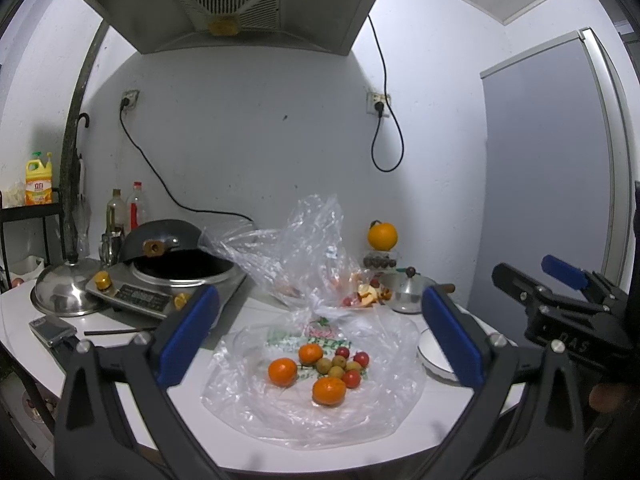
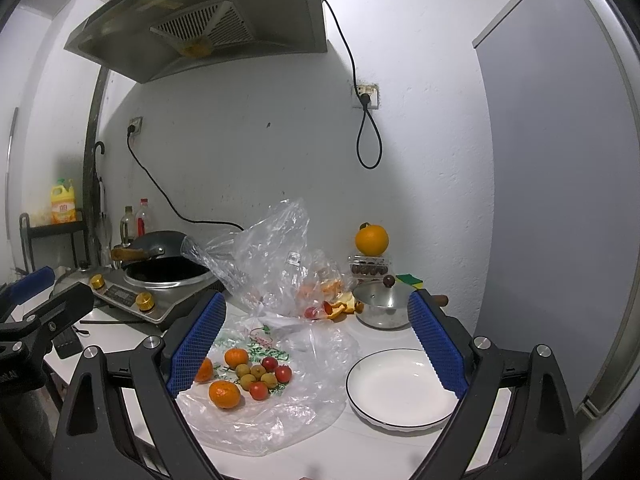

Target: Organize fruits

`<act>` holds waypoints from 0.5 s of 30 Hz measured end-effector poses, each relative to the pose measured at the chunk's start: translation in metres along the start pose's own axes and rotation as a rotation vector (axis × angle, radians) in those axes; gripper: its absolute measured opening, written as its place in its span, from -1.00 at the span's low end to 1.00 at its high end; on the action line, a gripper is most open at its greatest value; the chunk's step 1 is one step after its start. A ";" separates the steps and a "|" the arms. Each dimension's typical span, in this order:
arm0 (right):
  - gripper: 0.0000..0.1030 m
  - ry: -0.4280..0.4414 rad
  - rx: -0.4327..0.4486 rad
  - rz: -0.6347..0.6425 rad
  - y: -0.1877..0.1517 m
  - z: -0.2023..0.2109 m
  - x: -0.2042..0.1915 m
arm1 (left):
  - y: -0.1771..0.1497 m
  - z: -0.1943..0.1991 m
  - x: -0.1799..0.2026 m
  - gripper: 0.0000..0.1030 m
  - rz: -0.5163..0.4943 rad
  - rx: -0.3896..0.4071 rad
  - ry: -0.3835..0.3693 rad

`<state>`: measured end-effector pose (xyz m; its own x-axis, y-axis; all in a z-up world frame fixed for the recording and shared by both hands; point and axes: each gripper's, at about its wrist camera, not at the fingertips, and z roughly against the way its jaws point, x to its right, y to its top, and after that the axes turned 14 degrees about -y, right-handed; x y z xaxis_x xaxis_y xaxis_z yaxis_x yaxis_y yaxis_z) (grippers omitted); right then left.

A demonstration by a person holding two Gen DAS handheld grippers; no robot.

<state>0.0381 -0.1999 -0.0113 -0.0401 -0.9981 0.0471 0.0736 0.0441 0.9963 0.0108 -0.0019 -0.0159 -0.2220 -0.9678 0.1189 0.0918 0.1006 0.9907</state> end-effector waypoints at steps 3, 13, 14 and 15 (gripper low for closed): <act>0.83 -0.001 0.000 0.001 0.000 0.000 0.000 | -0.002 0.000 -0.001 0.98 -0.001 0.000 -0.003; 0.83 0.000 -0.004 0.000 -0.001 -0.003 -0.001 | -0.005 -0.005 -0.004 0.98 -0.007 -0.006 0.001; 0.83 0.001 -0.006 0.000 -0.001 -0.004 -0.001 | -0.005 -0.005 -0.003 0.98 -0.008 -0.006 0.002; 0.83 0.001 -0.008 0.000 -0.002 -0.005 -0.001 | -0.006 -0.006 -0.003 0.98 -0.008 -0.007 0.002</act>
<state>0.0433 -0.1994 -0.0135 -0.0396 -0.9981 0.0473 0.0813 0.0439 0.9957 0.0166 -0.0009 -0.0224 -0.2211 -0.9690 0.1104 0.0971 0.0907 0.9911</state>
